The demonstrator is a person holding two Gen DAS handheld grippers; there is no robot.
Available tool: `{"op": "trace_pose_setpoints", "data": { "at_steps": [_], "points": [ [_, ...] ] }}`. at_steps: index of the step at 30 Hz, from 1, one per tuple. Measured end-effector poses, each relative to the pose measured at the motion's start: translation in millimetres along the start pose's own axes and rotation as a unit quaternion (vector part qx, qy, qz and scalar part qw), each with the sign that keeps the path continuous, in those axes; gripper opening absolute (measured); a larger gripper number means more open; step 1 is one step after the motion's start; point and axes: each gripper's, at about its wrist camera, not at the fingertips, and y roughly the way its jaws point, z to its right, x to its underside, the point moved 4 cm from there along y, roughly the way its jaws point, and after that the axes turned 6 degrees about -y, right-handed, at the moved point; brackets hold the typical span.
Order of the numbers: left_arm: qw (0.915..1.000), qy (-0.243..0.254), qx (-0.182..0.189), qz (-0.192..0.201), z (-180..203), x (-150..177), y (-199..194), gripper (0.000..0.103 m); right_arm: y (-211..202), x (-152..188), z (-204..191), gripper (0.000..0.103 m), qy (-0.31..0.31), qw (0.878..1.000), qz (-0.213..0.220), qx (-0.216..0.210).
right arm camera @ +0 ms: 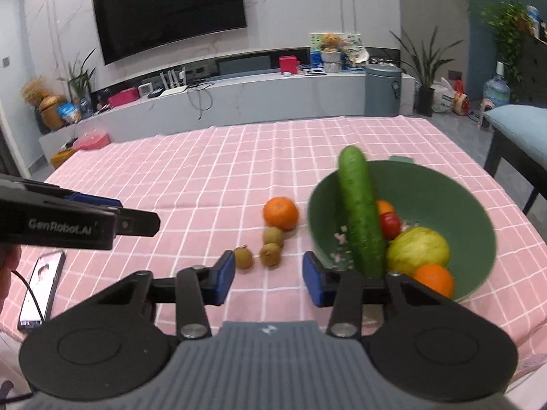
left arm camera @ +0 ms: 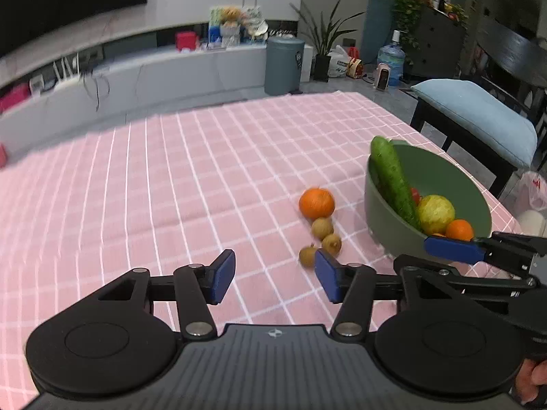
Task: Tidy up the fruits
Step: 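Withdraw both open tools from the colander toward the remaining fruit, then grasp a small brown kiwi with the left tool while the right tool grasps another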
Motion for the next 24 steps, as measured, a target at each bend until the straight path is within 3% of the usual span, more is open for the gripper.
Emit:
{"op": "trace_pose_setpoints", "data": {
  "at_steps": [5, 8, 15, 24],
  "points": [
    [0.9992, -0.027, 0.022, -0.017, -14.0, 8.3, 15.8, 0.051, 16.3, 2.4, -10.3, 0.036, -0.022, 1.000, -0.012, 0.002],
    [0.9979, -0.035, 0.049, -0.025, -14.7, 7.8, 27.6, 0.047, 28.4, 4.5, -16.4, 0.028, -0.039, 0.999, -0.023, 0.006],
    [0.9949, 0.018, 0.081, -0.058, 4.2, 7.4, 67.8, 0.043, 54.0, 6.9, -21.5, 0.025, -0.079, 0.996, -0.041, 0.032],
    [0.9928, 0.023, 0.086, -0.080, 9.4, 7.7, 99.3, 0.038, 76.0, 16.3, -25.6, 0.024, -0.122, 0.990, -0.059, 0.050]
  ]
}}
